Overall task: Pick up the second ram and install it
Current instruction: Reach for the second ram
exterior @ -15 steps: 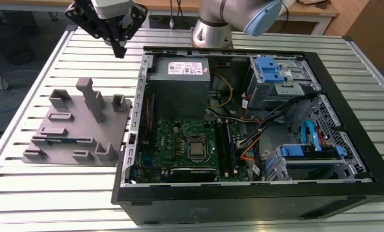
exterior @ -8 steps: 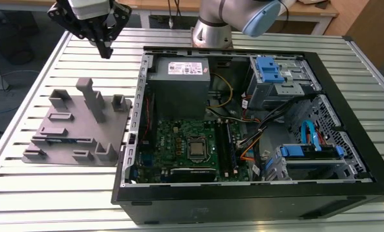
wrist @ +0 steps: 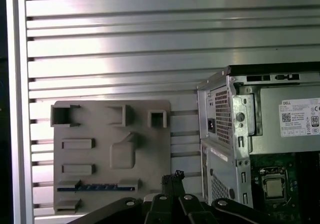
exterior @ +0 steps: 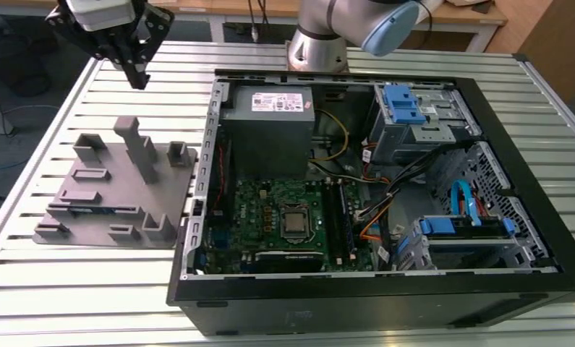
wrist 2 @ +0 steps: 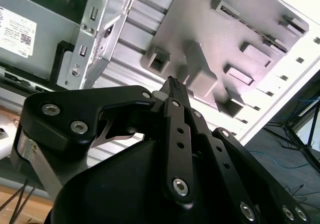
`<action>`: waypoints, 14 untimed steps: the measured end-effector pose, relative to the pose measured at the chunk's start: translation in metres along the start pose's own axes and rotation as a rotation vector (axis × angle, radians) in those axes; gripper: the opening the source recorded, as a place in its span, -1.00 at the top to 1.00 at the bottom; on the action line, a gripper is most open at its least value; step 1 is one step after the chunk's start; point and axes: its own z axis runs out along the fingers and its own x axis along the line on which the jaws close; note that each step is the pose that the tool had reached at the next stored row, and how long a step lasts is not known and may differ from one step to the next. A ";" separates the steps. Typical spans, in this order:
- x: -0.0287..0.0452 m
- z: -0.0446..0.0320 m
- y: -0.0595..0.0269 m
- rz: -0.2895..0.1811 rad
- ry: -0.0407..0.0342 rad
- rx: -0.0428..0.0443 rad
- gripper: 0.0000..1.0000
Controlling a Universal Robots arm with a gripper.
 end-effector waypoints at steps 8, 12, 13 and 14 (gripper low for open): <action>0.0219 0.0000 -0.0069 0.000 -0.0001 -0.0001 0.79; 0.0290 0.0003 -0.0098 0.000 -0.0001 -0.0001 0.79; 0.0305 0.0004 -0.0104 0.000 0.0000 -0.0001 0.79; 0.0319 0.0004 -0.0111 0.000 0.0000 -0.0001 0.79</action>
